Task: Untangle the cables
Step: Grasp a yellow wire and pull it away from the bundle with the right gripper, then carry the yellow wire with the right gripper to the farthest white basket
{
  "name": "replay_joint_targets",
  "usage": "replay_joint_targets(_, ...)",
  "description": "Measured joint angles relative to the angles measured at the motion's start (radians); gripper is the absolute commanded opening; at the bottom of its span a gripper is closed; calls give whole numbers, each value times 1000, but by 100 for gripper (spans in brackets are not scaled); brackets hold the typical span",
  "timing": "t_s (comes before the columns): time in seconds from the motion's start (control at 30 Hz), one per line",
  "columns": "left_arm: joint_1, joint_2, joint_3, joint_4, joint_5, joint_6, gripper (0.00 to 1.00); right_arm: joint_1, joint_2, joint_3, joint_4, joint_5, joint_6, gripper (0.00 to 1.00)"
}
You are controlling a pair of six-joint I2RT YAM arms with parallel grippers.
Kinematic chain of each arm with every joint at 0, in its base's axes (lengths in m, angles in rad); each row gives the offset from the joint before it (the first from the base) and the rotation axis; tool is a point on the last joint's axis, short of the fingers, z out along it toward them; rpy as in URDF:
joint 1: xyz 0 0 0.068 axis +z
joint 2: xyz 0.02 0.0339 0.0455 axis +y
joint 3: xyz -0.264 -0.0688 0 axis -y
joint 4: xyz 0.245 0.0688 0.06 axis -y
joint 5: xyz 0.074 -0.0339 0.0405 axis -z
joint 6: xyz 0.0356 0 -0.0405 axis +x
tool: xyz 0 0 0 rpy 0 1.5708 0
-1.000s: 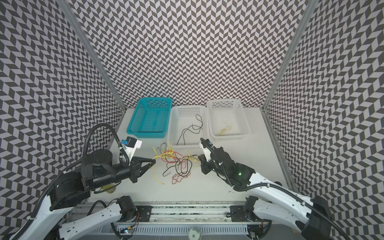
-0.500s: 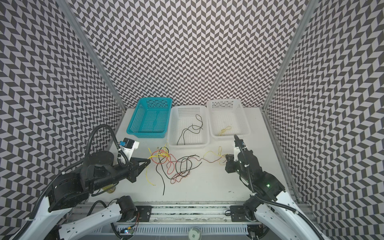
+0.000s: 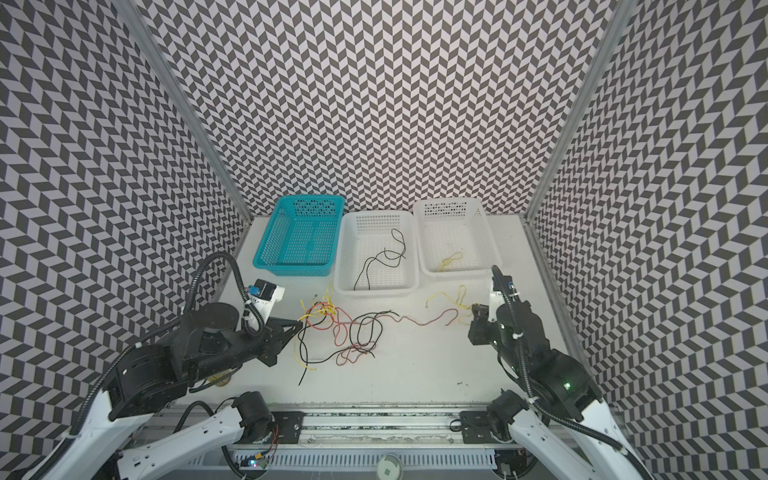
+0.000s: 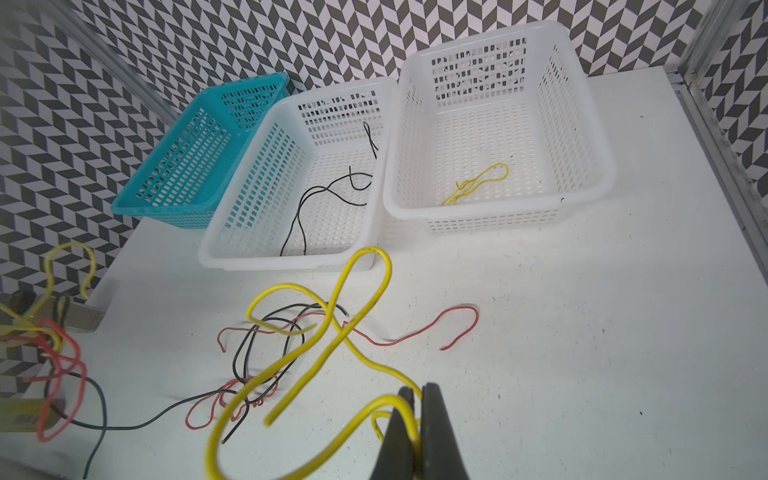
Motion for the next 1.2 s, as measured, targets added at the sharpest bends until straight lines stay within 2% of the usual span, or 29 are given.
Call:
replay_joint_targets(0.17,0,33,-38,24,13,16,0,-1,58,76,4,25,-3,0)
replay_joint_targets(0.37,3,79,-44,73,32,48,0,-29,198,159,39,50,0,0)
replay_joint_targets(0.9,3,172,-72,191,11,192,0,-360,575,270,274,-66,121,0)
replay_joint_targets(1.2,3,193,-169,305,-6,224,0,-417,794,306,377,-86,160,0)
